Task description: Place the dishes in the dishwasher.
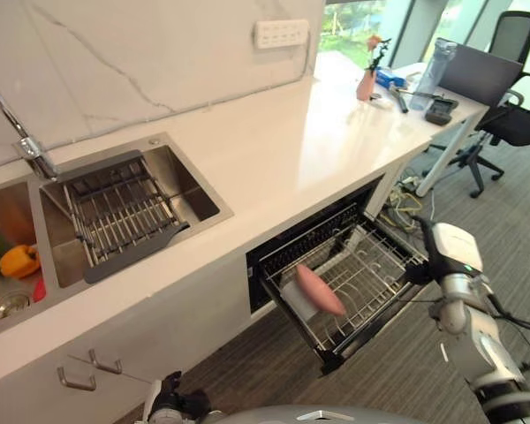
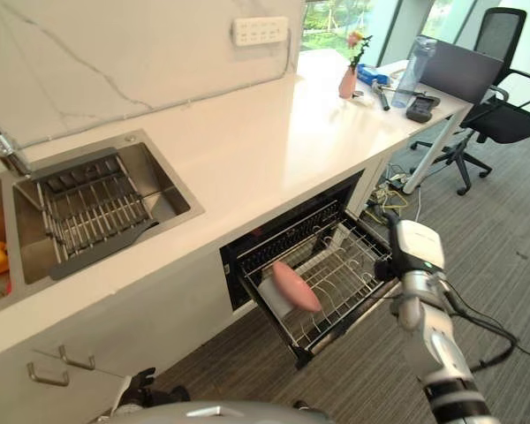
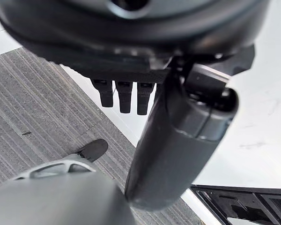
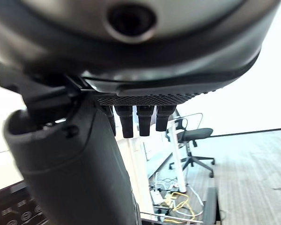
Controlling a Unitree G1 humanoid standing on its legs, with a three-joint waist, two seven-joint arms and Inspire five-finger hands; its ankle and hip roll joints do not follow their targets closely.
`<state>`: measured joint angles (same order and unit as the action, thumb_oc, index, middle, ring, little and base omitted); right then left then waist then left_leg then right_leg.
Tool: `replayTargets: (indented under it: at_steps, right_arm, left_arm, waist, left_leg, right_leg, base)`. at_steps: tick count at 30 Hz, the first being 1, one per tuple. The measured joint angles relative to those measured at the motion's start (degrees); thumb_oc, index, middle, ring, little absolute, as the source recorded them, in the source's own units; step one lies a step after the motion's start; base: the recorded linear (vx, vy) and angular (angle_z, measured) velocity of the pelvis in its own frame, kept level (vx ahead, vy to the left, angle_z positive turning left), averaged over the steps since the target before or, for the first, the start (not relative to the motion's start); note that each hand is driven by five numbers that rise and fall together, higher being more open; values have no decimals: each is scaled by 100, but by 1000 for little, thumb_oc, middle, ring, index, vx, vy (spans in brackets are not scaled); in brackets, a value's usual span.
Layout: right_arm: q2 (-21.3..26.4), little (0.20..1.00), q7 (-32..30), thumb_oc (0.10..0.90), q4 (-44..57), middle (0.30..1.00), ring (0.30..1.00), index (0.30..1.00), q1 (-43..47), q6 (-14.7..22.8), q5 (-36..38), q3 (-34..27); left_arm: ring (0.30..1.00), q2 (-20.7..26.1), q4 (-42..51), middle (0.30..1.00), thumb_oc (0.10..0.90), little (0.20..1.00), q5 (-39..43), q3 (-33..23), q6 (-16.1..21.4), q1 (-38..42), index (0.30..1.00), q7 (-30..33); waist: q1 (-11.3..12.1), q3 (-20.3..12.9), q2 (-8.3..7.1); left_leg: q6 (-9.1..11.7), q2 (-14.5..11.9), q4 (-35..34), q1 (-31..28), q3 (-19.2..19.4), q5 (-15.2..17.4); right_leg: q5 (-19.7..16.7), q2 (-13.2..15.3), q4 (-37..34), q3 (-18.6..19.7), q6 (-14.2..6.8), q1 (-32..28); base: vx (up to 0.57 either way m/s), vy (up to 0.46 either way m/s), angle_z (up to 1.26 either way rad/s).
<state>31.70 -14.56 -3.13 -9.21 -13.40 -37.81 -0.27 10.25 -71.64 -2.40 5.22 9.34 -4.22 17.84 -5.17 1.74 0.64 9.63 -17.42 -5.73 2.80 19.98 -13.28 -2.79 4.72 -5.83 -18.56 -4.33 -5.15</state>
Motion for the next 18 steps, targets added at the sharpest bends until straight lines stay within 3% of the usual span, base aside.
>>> replayTargets:
  at_steps: [4,8,9,10,13,16,17,18]
  right_arm:
    - [9,900,-561,800,-1590,900,900,900,-325,-110,197,-132]
    - [-152,900,-632,800,-2956,900,900,900,-339,-475,655,-207]
    - [-292,662,-697,642,-3166,662,662,662,-335,-495,756,-271]
    - [-458,300,-710,400,-3554,300,300,300,-270,-429,1023,-168]
    - [-534,300,-597,400,-4035,300,300,300,-130,-188,1470,469]
    - [-707,300,-629,400,-4107,300,300,300,33,61,1573,632]
    - [-757,300,-613,400,-4389,300,300,300,453,247,1604,1184]
    - [-757,300,-613,400,-4389,300,300,300,453,247,1604,1184]
  left_arm:
    - [900,-16,-83,900,800,900,-12,30,1,-62,900,10]
    - [900,-82,-83,900,800,900,-34,83,0,-126,900,19]
    - [900,-100,-85,900,800,900,-37,110,-2,-127,900,39]
    - [900,-118,-88,900,800,900,-54,142,-4,-120,900,29]
    - [900,-153,-125,900,800,900,-62,280,2,-72,900,25]
    - [900,-171,-136,900,800,900,-61,285,9,-108,900,32]
    - [900,-168,-168,900,800,900,-62,299,19,-92,900,21]
    - [900,-168,-168,900,800,900,-62,299,19,-92,900,21]
  waist:
    - [-136,-153,44]
    - [-121,-220,147]
    - [-119,-241,182]
    - [-102,-257,223]
    - [-29,-300,300]
    - [20,-322,335]
    - [92,-323,331]
    - [92,-323,331]
  left_leg:
    - [-6,-2,0,-5,11,5]
    - [-10,1,1,35,2,3]
    - [-9,-3,1,31,1,3]
    - [-8,-25,1,35,-5,2]
    - [-5,-31,1,72,-18,3]
    - [-11,-16,2,84,-28,-3]
    - [-15,-13,2,89,-34,-8]
    - [-15,-13,2,89,-34,-8]
  right_leg:
    - [2,-1,-12,20,-3,2]
    - [-3,-16,-12,21,-6,29]
    - [-4,-32,-13,32,-8,37]
    - [-4,-55,-14,32,-8,29]
    - [-8,-58,-16,15,3,79]
    - [-41,-55,-14,17,-32,80]
    - [-49,-55,-15,20,-33,74]
    - [-49,-55,-15,20,-33,74]
  base:
    - [-2,0,-3]
    - [3,-4,-1]
    - [8,0,-5]
    - [8,0,-4]
    - [0,0,0]
    - [0,0,0]
    - [0,0,0]
    - [0,0,0]
